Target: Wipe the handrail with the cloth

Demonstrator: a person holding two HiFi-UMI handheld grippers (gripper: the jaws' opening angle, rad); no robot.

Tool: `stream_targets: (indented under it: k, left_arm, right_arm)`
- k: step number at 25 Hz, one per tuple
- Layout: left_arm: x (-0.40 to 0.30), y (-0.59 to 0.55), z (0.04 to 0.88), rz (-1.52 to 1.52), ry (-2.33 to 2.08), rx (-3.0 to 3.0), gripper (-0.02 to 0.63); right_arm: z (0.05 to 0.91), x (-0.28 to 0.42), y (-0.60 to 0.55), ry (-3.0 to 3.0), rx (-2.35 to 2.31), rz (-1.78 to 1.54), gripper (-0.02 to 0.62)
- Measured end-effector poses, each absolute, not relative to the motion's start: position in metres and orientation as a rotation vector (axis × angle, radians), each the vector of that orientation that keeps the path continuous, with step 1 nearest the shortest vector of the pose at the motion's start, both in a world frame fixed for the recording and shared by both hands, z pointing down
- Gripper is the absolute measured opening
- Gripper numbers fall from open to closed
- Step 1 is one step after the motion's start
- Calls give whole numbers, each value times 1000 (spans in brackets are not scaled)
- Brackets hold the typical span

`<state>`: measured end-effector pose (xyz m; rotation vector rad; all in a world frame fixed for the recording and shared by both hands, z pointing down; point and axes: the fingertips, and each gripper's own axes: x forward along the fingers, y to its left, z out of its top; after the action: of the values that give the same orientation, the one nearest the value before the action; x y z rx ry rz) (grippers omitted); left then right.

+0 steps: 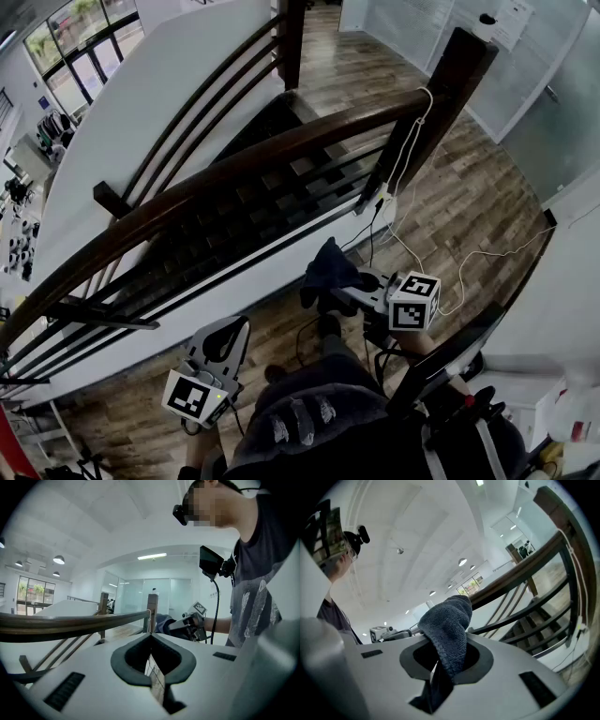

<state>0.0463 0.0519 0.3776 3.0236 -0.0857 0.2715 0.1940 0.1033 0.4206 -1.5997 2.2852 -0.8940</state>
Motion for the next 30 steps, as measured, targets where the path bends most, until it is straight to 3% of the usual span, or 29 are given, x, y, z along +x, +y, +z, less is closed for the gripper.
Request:
stream_targets:
  k: [10, 17, 20, 24, 30]
  left_arm:
    - [184, 51, 377, 344, -274, 2976, 8]
    - [232, 50, 396, 544, -309, 2988, 8]
    - [245, 55, 408, 623, -327, 3015, 8]
    - [240, 48, 406, 636, -394, 2989, 8]
    - [221, 26, 420, 691, -424, 3013, 8]
  right_arm:
    - [385, 463, 66, 2345, -1848, -652, 52]
    - [344, 753, -5, 2045, -2857, -156, 52]
    - [366, 846, -25, 1922, -3254, -256, 52]
    - [404, 864, -32, 1851, -3243, -461, 52]
    - [410, 765, -72, 2158, -3019, -327, 52]
